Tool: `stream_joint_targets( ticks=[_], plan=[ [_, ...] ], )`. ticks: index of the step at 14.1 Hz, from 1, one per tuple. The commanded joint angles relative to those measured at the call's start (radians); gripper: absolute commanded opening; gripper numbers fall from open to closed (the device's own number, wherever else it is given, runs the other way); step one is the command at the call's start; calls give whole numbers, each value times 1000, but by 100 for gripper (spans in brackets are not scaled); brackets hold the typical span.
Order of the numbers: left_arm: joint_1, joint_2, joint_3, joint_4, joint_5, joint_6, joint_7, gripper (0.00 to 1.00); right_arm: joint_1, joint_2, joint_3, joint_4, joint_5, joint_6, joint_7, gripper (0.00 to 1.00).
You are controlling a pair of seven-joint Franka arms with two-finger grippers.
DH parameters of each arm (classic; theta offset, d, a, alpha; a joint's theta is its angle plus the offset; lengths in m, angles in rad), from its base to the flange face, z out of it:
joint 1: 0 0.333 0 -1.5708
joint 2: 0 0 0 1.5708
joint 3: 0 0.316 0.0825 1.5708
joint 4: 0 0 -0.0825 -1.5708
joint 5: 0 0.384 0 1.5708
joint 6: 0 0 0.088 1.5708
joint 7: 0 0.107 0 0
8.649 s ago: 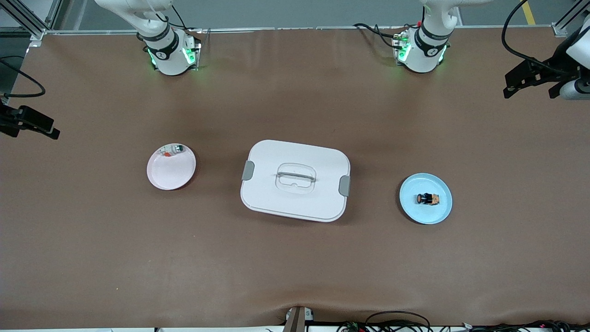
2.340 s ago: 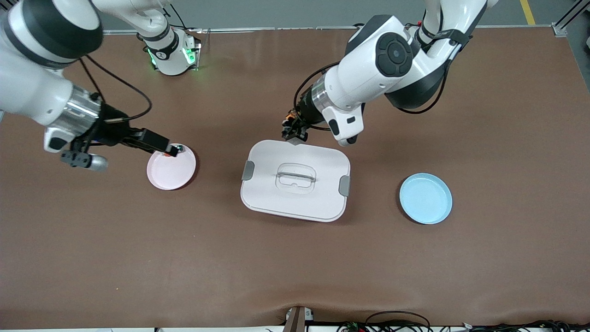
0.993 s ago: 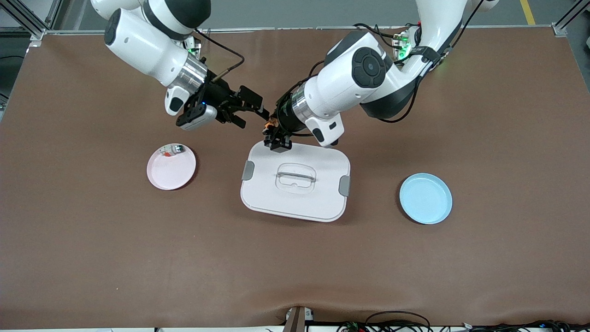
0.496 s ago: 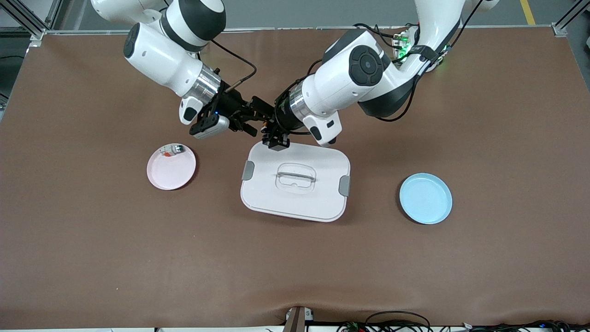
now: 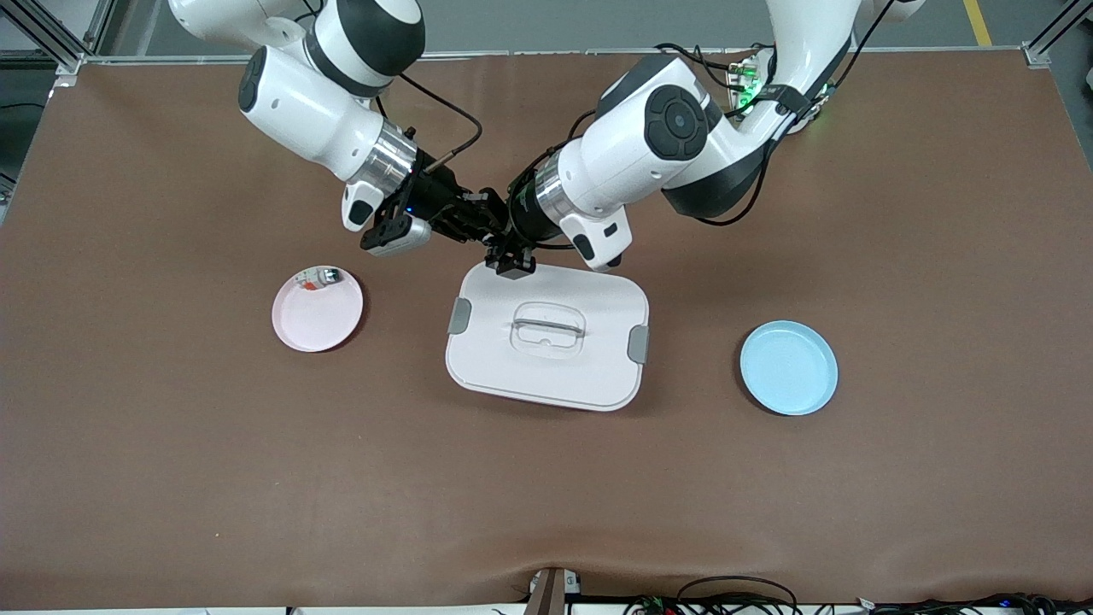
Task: Transfer orange switch to right arm and place
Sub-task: 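Grasp the switch with the right gripper and open the left gripper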
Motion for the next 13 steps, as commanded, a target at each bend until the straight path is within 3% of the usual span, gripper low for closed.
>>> stream_joint_targets(
  ticks=[1, 2, 3, 4, 8, 13],
  plan=[
    [-11, 10, 5, 27, -2, 6, -13, 7, 18, 10, -11, 12, 19, -6, 29, 0],
    [-10, 7, 5, 27, 0, 4, -15, 23, 18, 12, -11, 10, 19, -6, 27, 0],
    [-10, 2, 7, 27, 8, 4, -13, 53, 18, 12, -11, 12, 19, -7, 26, 0],
    [-10, -1, 5, 27, 38, 1, -13, 100, 18, 12, -12, 15, 18, -7, 23, 0],
    [7, -41, 7, 27, 124, -7, -21, 100, 18, 15, -14, 25, 5, -7, 7, 0],
    [45, -110, 11, 25, 362, -137, 59, 100, -23, 55, -20, -1, -11, -55, -336, 0]
  ],
)
